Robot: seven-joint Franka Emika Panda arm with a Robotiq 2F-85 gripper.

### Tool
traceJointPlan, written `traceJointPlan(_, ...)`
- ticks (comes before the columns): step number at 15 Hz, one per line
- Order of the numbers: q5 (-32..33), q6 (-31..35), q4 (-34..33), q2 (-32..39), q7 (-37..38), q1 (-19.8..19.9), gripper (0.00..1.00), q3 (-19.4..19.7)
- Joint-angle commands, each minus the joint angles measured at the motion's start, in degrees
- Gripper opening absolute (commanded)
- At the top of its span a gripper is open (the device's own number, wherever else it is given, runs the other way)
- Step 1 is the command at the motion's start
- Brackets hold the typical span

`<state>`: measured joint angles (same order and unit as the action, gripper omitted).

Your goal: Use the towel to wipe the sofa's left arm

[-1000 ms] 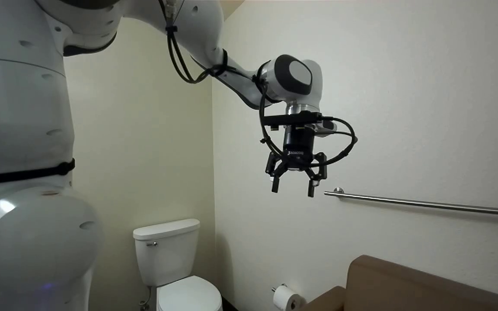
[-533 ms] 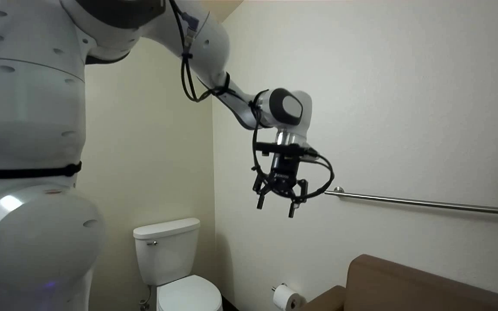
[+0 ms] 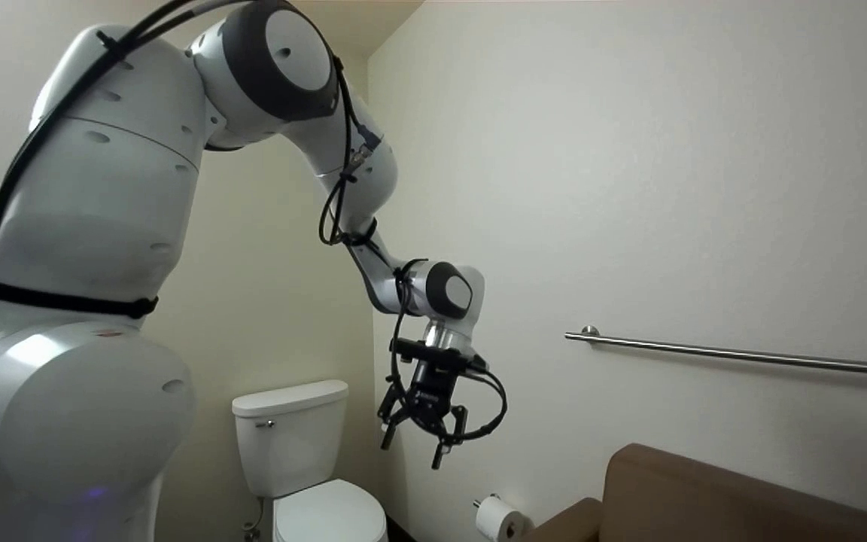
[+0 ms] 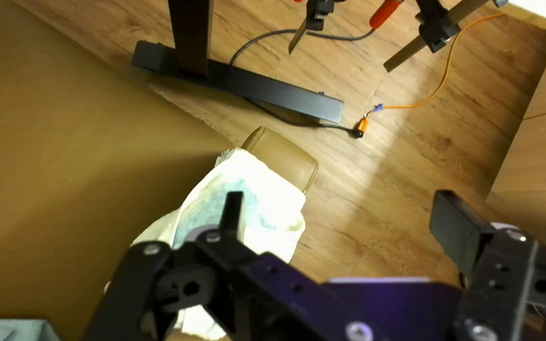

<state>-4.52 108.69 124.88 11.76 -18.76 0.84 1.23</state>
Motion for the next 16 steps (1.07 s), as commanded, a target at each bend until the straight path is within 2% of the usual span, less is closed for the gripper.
traceJointPlan(1, 0.1, 0.2, 0.2, 1.1, 0.2, 0.5, 1.00, -1.1)
traceJointPlan(4, 0.2, 0.4, 0.1, 2.6, 0.2, 0.6, 1.00, -1.2)
traceJointPlan(6, 3.3, 3.5, 2.0, -0.8, 2.8, -0.8, 1.00, -1.3)
traceJointPlan(10, 11.1, 19.9, 11.9, -2.9, 7.3, -2.7, 1.00, -1.7)
traceJointPlan(14, 7.8, 38.1, 22.7, -3.1, 8.3, -2.2, 1.00, -3.0)
traceJointPlan(16, 4.9, 47.7, 26.1, 0.7, 8.4, -1.9, 1.00, -3.7)
